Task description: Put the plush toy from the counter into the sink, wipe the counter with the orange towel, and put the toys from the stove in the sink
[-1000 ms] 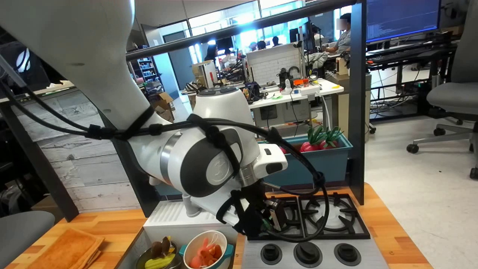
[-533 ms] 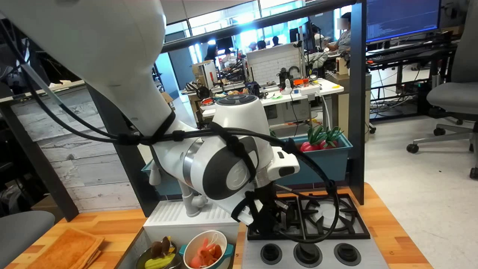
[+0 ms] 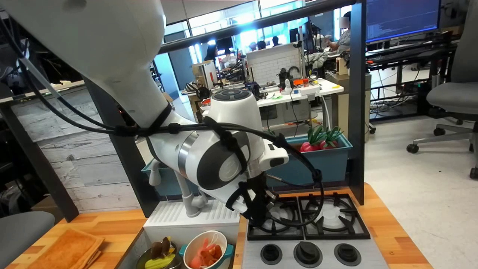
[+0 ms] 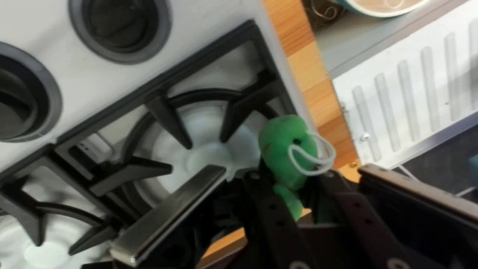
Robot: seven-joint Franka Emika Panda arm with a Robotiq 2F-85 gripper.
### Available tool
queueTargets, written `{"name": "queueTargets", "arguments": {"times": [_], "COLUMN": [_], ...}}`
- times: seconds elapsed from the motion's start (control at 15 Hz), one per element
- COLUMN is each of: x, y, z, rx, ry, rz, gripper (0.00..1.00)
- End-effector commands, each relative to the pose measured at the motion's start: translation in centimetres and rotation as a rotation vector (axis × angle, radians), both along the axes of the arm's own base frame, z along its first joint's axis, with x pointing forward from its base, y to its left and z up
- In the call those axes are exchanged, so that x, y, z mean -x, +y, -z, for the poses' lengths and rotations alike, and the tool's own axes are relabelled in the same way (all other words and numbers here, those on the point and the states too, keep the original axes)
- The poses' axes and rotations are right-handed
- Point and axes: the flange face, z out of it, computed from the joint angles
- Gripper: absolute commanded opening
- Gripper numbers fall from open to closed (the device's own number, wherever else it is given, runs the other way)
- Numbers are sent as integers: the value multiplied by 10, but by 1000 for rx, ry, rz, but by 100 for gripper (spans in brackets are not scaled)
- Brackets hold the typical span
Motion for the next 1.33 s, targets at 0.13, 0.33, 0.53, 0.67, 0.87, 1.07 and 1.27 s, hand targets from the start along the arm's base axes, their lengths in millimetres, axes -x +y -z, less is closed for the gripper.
{"name": "queueTargets", "arguments": {"times": [0.13,0.33,0.53,0.67,0.87,1.07,1.27], "x": [1,2,9,11,16,14,14], "y": [82,131,158,160,167,164,164], "z": [-20,1,29,25,38,37,37], "rx": [-149,-246,-290,-277,-295,-292,-292], "ry": [-40,-17,67,64,87,84,83], "rz": [-251,-376,-433,-407,-417,-417,-417], "gripper": [4,4,4,16,37,39,64]}}
